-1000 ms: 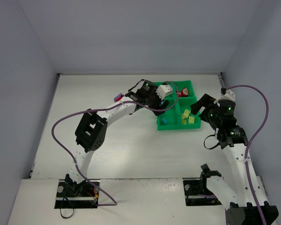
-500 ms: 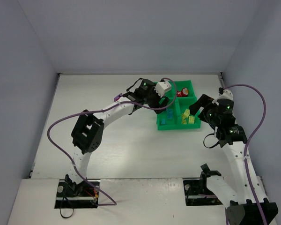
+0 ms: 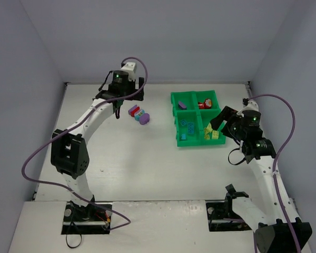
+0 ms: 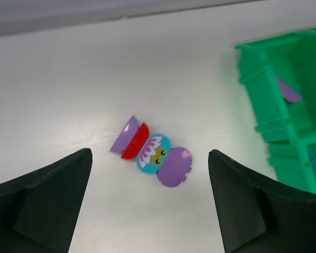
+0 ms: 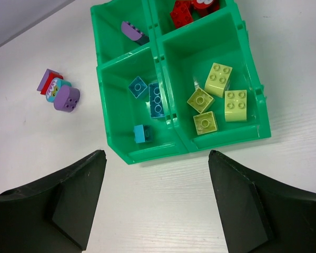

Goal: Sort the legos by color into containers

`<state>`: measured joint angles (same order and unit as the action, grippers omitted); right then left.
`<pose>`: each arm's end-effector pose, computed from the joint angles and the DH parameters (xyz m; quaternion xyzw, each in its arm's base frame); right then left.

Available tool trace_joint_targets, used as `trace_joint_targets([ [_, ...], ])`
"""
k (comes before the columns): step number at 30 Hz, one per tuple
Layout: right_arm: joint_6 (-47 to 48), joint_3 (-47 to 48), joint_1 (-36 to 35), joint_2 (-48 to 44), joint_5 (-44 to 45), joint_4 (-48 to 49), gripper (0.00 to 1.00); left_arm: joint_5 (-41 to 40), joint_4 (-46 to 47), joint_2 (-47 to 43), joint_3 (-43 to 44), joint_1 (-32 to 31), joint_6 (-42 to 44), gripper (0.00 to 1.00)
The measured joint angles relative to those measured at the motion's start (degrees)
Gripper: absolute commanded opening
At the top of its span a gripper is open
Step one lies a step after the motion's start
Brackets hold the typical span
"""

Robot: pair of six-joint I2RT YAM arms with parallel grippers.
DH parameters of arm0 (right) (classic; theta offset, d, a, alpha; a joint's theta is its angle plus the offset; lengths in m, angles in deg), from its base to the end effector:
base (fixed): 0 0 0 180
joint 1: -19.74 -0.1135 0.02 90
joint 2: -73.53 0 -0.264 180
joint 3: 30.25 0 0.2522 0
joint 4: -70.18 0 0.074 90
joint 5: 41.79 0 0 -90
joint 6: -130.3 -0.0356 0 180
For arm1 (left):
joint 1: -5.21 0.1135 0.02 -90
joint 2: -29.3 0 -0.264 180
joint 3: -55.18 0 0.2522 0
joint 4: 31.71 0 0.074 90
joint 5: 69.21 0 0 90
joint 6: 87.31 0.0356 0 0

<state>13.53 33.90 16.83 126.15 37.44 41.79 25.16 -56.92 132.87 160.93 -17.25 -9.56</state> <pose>0.2105 0.0174 0.3421 0.1106 0.7939 0.2248 0.5541 0.4007 -0.1686 0.3369 0.0951 0.8282 -0.1948 0.5167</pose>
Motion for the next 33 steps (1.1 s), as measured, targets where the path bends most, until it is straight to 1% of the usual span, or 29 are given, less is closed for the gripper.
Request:
trace_joint_targets([
  [4,0.00,-0.59,0.00,0.50,-0.22,0.31,0.75,-4.85,-5.95,1.18,0.70,0.66,-5.55,0.84],
  [5,0.00,-0.76,0.00,0.59,-0.22,0.35,0.75,-5.31,-7.41,1.77,1.07,0.59,-7.34,0.78],
  [7,0.00,-1.03,0.00,0.68,-0.22,0.31,0.75,-6.40,-10.36,3.26,2.19,0.44,-11.02,0.77],
  [8,0.00,-1.05,0.00,0.72,-0.24,0.33,0.75,-7.10,-11.96,4.26,3.21,0.37,-12.79,0.71],
  [10,0.02,-1.05,0.00,0.81,-0.24,0.44,0.75,-8.96,-15.04,6.49,5.49,0.35,-17.09,0.70],
  [17,0.31,-1.11,0.00,1.29,-0.24,0.70,0.76,-14.60,-23.96,13.84,13.07,0.35,-30.42,0.70],
  [23,0.74,-1.14,0.00,1.66,-0.24,0.72,0.76,-15.63,-29.42,20.70,20.28,0.35,-40.22,0.70],
  [28,1.09,-1.77,0.00,1.75,-0.26,0.94,0.77,-15.54,-31.04,23.50,21.11,0.35,-45.86,0.70],
  [33,1.18,-2.32,0.00,2.32,-0.81,1.31,0.78,-14.93,-31.30,25.31,21.18,0.35,-48.85,0.71],
])
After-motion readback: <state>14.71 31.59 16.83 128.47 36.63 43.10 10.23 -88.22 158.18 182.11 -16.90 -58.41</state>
